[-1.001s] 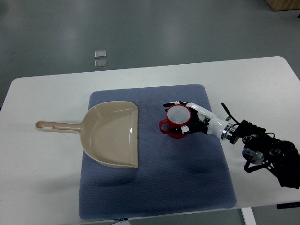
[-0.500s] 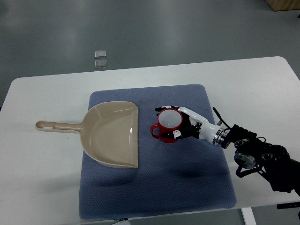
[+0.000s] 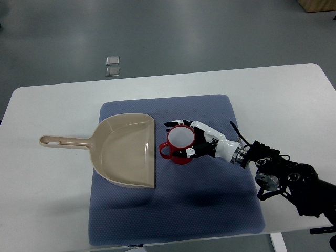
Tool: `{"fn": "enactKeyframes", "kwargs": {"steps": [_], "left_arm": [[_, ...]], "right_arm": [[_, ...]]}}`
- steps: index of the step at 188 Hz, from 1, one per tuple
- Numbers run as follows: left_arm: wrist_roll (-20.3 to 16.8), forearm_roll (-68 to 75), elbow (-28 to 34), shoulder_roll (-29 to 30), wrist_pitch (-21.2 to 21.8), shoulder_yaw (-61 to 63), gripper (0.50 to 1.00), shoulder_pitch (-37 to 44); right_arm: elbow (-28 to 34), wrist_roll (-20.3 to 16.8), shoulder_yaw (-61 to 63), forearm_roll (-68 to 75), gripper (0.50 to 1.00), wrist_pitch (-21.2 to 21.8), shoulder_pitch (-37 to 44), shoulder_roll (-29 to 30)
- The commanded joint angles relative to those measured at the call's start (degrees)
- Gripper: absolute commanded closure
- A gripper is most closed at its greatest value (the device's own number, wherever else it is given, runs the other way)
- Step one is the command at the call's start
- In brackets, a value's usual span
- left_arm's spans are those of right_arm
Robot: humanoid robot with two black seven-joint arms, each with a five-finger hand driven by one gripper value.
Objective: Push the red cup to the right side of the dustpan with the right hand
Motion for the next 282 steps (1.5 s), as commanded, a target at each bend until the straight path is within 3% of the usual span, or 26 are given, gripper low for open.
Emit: {"fn": "enactKeyframes", "kwargs": {"steps": [1,199,282], "left_arm": [[0.0,0.0,0.0,0.0,0.0,0.0,0.5,0.0],[0.0,0.0,0.0,0.0,0.0,0.0,0.5,0.0],[0.1,0.0,0.0,0.0,0.0,0.0,0.5,0.0]], "right_arm": [[0.8,0.0,-0.1,0.0,0.562,0.0,0.0,0.0],[3.1,0.0,-1.7,-0.1,0.564,-1.4,-0.4,0.9],[5.9,0.0,-1.1,-0.1,0.562,1.1,0.3,-1.5]]}}
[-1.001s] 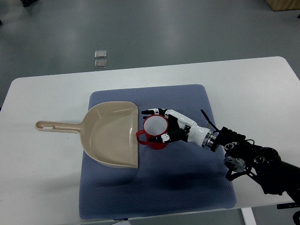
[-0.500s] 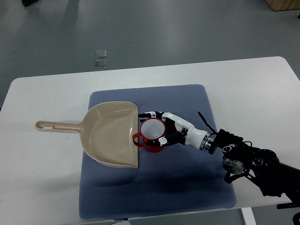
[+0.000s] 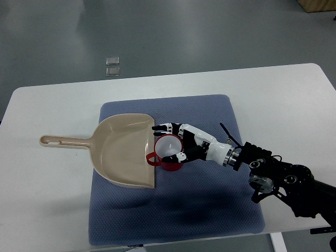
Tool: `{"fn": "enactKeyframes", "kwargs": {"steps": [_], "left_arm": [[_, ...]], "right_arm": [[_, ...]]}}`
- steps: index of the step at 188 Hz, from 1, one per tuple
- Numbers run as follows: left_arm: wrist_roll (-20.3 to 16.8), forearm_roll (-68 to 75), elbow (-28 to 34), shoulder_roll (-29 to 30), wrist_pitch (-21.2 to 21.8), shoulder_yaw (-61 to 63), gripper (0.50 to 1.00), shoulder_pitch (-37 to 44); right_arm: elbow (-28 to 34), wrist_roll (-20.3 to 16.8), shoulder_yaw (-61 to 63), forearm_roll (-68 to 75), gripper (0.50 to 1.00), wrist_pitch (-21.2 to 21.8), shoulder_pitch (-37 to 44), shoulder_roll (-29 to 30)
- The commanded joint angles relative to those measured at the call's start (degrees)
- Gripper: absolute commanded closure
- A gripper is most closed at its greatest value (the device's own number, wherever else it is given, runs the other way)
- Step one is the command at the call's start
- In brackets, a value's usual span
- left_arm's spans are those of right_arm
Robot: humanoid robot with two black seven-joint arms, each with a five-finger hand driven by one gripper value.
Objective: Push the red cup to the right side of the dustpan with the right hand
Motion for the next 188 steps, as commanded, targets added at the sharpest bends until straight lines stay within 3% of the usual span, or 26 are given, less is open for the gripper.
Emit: {"fn": "enactKeyframes", "kwargs": {"steps": [1,143,188], "left_arm": [[0.1,0.0,0.0,0.0,0.0,0.0,0.5,0.0],[0.1,0.0,0.0,0.0,0.0,0.0,0.5,0.0],[0.0,0.0,0.0,0.0,0.0,0.0,0.5,0.0]], "right_arm": [[0.4,0.0,0.3,0.0,0.562,0.9,0.1,-1.0],[-2.8,0.0,4.8,3.1,0.564,1.2,8.5,-13.1],[-6.3,-19.9,6.1,15.6,0.564,1.2,11.3,-13.2]]}}
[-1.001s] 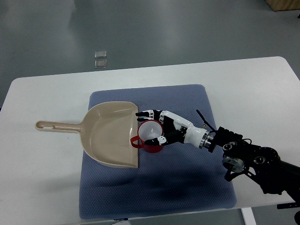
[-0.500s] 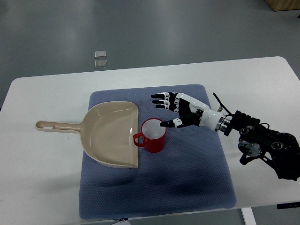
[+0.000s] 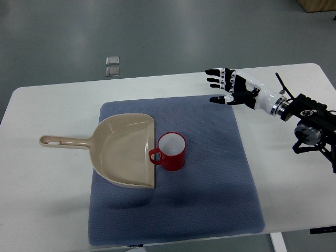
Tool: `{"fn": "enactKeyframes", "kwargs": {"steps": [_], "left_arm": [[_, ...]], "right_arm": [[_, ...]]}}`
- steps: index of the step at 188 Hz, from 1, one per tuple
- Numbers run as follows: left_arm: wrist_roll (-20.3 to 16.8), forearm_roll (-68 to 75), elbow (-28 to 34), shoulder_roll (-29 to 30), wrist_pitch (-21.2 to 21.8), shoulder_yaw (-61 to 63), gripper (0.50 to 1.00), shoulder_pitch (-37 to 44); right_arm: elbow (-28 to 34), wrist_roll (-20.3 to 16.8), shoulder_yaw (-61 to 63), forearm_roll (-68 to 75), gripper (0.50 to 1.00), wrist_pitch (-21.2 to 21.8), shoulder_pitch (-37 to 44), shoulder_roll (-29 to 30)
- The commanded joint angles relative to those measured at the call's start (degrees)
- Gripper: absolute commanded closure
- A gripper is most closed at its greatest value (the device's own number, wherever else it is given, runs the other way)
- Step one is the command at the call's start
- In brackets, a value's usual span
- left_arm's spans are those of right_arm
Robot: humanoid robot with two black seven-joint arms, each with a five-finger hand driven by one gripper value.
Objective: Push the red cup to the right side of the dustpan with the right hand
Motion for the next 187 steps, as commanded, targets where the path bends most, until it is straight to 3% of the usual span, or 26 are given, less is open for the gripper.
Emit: {"fn": "enactKeyframes", "kwargs": {"steps": [1,26,60,77,187], "left_arm": [[0.1,0.0,0.0,0.0,0.1,0.0,0.5,0.0],[0.0,0.0,0.0,0.0,0.0,0.0,0.5,0.0],[0.1,0.0,0.0,0.0,0.0,0.0,0.5,0.0],[0.0,0.0,0.0,0.0,0.0,0.0,0.5,0.0],[0.1,0.0,0.0,0.0,0.0,0.0,0.5,0.1]], "right_arm": [[-0.8,-8.8,0.3,5.2,0.564,0.0,1.3,0.0],[-1.2,-19.2,0.3,14.6,0.564,-0.2,2.9,0.5],[-4.3,-25.4,0.1,30.8,0.564,-0.3,5.0,0.9],[-4.3,-25.6,0.0,35.8,0.564,0.0,5.1,1.5],[-4.1,-24.9,0.0,35.9,0.564,0.0,3.1,3.2]]}}
